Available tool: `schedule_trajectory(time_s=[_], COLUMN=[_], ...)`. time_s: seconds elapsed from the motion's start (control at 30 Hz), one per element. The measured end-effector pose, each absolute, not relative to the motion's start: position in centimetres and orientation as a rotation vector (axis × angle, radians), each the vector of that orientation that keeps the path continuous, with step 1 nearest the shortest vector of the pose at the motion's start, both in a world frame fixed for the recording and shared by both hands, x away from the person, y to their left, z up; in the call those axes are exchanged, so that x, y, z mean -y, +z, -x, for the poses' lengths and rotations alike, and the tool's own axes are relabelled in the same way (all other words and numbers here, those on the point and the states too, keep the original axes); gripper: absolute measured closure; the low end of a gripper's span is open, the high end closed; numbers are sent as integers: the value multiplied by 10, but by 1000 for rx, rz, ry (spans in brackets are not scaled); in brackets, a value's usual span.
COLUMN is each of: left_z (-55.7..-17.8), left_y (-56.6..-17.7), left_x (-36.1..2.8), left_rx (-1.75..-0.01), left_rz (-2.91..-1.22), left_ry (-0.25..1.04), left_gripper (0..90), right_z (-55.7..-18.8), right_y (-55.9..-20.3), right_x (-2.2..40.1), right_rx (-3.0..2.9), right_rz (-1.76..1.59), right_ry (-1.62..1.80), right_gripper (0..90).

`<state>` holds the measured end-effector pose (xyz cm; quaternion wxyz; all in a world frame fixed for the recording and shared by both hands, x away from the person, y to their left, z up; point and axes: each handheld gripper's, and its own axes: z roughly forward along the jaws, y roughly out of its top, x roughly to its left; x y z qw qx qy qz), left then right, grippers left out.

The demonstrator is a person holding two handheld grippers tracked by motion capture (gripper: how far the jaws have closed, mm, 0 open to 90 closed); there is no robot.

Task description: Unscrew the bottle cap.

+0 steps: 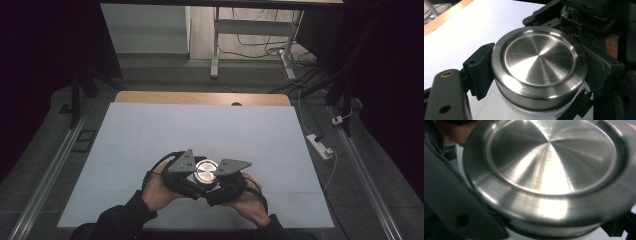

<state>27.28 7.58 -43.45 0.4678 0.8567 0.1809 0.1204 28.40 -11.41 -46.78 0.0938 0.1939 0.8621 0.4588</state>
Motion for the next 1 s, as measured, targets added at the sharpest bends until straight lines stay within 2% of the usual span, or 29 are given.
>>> schedule_trajectory(time_s=[0.3, 0.43, 0.47, 0.57, 0.63, 0.77, 0.9, 1.0], left_z=[-268, -273, -275, -279, -284, -291, -289, -287], left_y=[-439, -437, -436, -425, -418, -416, -422, -428], left_x=[-66, -69, -71, -82, -94, -113, -114, -109], left_rx=[-616, -605, -589, -520, -448, -253, -67, -10], left_rz=[-2050, -2050, -2038, -2005, -1992, -2047, -2133, -2174], left_ry=[355, 280, 244, 170, 104, -6, -51, -50], left_gripper=[191, 171, 171, 41, 5, 31, 62, 91], right_z=[-283, -284, -284, -286, -288, -287, -279, -272], right_y=[-469, -470, -470, -468, -467, -466, -467, -468], right_x=[112, 114, 114, 117, 121, 120, 111, 105], right_rx=[-2485, -2485, -2485, -2490, -2524, -2589, -2671, -2708], right_rz=[-662, -676, -676, -675, -648, -544, -388, -292], right_ry=[1311, 1337, 1337, 1386, 1421, 1441, 1447, 1426], right_gripper=[144, 144, 144, 144, 144, 143, 143, 144])
